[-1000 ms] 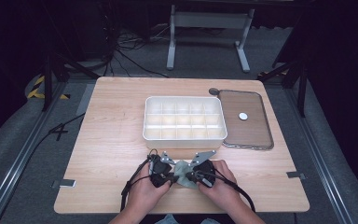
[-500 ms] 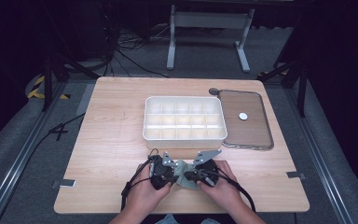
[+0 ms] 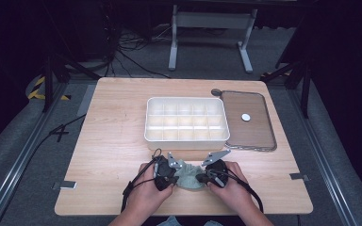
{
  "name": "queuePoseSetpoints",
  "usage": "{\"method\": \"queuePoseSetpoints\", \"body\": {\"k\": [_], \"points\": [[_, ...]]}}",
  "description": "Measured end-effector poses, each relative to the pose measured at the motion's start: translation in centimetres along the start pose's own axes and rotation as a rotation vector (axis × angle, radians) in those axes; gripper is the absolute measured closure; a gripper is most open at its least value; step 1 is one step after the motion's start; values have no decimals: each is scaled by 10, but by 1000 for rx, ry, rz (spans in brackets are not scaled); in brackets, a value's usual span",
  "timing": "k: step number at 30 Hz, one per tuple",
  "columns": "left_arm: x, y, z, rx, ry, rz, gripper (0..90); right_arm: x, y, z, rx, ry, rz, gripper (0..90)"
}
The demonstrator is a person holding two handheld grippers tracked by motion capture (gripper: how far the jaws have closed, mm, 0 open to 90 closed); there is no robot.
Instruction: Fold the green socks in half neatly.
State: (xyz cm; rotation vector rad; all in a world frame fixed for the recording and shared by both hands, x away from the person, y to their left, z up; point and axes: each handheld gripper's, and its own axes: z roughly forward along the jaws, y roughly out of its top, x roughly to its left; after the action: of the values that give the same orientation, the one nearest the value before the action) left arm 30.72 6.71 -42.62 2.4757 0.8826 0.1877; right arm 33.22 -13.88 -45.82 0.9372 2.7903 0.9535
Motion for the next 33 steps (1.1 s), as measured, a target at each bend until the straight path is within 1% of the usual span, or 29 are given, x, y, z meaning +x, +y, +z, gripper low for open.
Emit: {"method": "queuePoseSetpoints", "body": {"k": [1, 3, 4, 6, 8, 9, 10, 11, 12, 13, 14, 15, 16, 17, 18, 19, 20, 22, 24, 25, 26, 27, 30, 31, 33], "points": [[0, 0, 0, 0, 0, 0, 805, 0, 0, 0, 0, 0, 0, 900], [-4, 4, 4, 16, -10, 29, 806, -1, 1, 1, -2, 15, -10, 900], [-5, 5, 6, 22, -18, 36, 806, -2, 1, 2, -4, 18, -7, 900], [-8, 9, 10, 20, -29, 53, 804, -2, 2, 4, -5, 20, -5, 900], [-9, 11, 12, 22, -34, 61, 800, -3, 2, 4, -5, 23, -1, 900], [-10, 12, 13, 15, -35, 62, 797, -3, 2, 4, -5, 23, -1, 900], [-10, 13, 15, 19, -47, 66, 790, -3, 2, 4, -6, 24, -1, 900], [-12, 13, 17, 3, -59, 69, 771, -3, 1, 4, -7, 25, 0, 900], [-12, 14, 18, 3, -76, 79, 754, -3, 1, 4, -11, 27, 0, 900], [-12, 14, 18, 3, -76, 79, 742, -3, 1, 4, -11, 27, 0, 900], [-13, 15, 21, 3, -97, 88, 742, -3, 0, 4, -15, 28, 6, 900], [-14, 15, 21, -7, -103, 96, 711, -4, -1, 3, -20, 31, 4, 900], [-14, 15, 21, -25, -129, 109, 672, -4, -1, 3, -25, 35, 3, 900], [-13, 14, 19, -38, -154, 114, 637, -4, -2, 2, -23, 38, 3, 900], [-13, 14, 17, -53, -170, 102, 636, -4, -3, -1, -30, 37, 0, 900], [-11, 14, 15, -66, -183, 101, 632, -5, -3, -3, -39, 39, -1, 900], [-9, 13, 13, -88, -189, 89, 628, -5, -4, -7, -53, 49, 6, 900], [-7, 13, 10, -94, -199, 79, 622, -8, -5, -20, -80, 59, 28, 899], [-5, 12, 7, -116, -214, 70, 616, -11, -6, -28, -80, 50, 35, 899], [-5, 12, 7, -116, -214, 70, 617, -13, -7, -31, -87, 43, 38, 899], [-5, 11, 2, -126, -208, 72, 615, -14, -8, -33, -84, 38, 43, 898], [-5, 11, 2, -126, -208, 72, 611, -14, -8, -33, -84, 38, 43, 898], [0, 11, -9, -149, -195, 72, 603, -16, -11, -35, -73, 25, 46, 896], [0, 11, -9, -149, -195, 72, 603, -16, -11, -36, -76, 24, 46, 896], [3, 11, -17, -174, -184, 60, 606, -16, -11, -38, -78, 17, 45, 896]]}}
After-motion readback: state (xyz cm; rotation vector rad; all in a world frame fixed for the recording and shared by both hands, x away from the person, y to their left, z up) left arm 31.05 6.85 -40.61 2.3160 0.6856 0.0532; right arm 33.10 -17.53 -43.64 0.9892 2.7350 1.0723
